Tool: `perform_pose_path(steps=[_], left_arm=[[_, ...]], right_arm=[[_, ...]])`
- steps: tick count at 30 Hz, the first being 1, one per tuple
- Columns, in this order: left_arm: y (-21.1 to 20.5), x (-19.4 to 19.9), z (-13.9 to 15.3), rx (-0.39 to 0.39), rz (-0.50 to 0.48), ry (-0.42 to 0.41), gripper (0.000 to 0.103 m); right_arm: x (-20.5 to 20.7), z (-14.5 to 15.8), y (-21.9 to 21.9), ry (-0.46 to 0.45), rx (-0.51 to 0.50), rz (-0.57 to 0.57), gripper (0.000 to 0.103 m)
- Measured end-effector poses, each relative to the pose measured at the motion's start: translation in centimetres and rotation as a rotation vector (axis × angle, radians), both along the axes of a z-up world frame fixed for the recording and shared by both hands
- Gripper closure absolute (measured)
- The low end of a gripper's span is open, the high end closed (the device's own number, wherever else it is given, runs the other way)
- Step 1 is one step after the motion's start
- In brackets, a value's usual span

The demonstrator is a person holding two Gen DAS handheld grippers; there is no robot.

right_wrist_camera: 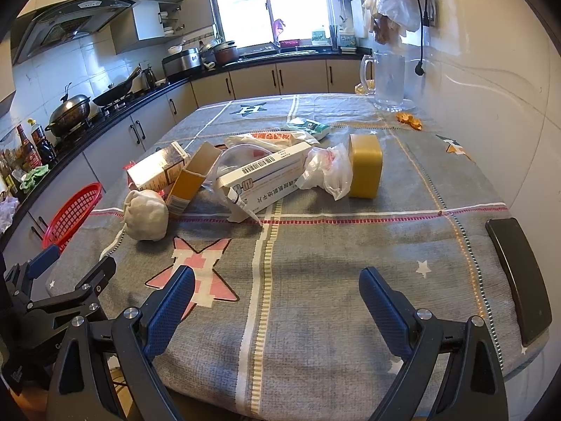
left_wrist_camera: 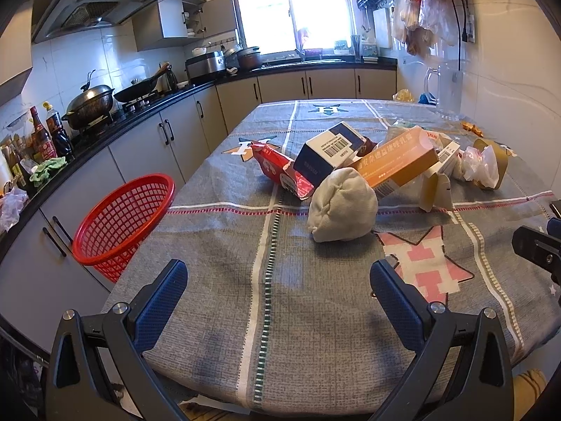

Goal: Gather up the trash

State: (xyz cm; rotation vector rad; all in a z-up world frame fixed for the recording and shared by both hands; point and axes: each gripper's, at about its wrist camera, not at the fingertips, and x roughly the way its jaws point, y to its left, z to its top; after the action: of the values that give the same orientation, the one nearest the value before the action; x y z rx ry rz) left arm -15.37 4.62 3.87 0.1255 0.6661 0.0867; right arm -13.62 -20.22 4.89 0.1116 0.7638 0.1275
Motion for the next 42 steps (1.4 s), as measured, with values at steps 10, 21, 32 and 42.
perform_pose_path(steps=[10, 21, 32, 42], left_arm=[[0.2, 1.0, -0.7, -0.013, -0.002, 0.036, 0.0], [0.9, 3.9, -0.6, -0.085, -0.057, 0.089, 0.0], [3.2, 7.2, 0.1, -0.274, -0.159, 0.168, 0.021], [-1.3, 9.4, -0.4, -0.213, -0.25, 0.194, 0.05]], right_arm=[[1.3, -0.4, -1.0, 0.018, 0.019, -0.012, 0.006], [4.4, -1.1, -2.1, 0.052, 0.033, -0.015, 0.007], [6.2, -1.0, -4.6, 0.055, 0.065, -0.056, 0.007], [8.2, -0.6, -6.5, 0.042, 0.106, -0.062, 0.007]])
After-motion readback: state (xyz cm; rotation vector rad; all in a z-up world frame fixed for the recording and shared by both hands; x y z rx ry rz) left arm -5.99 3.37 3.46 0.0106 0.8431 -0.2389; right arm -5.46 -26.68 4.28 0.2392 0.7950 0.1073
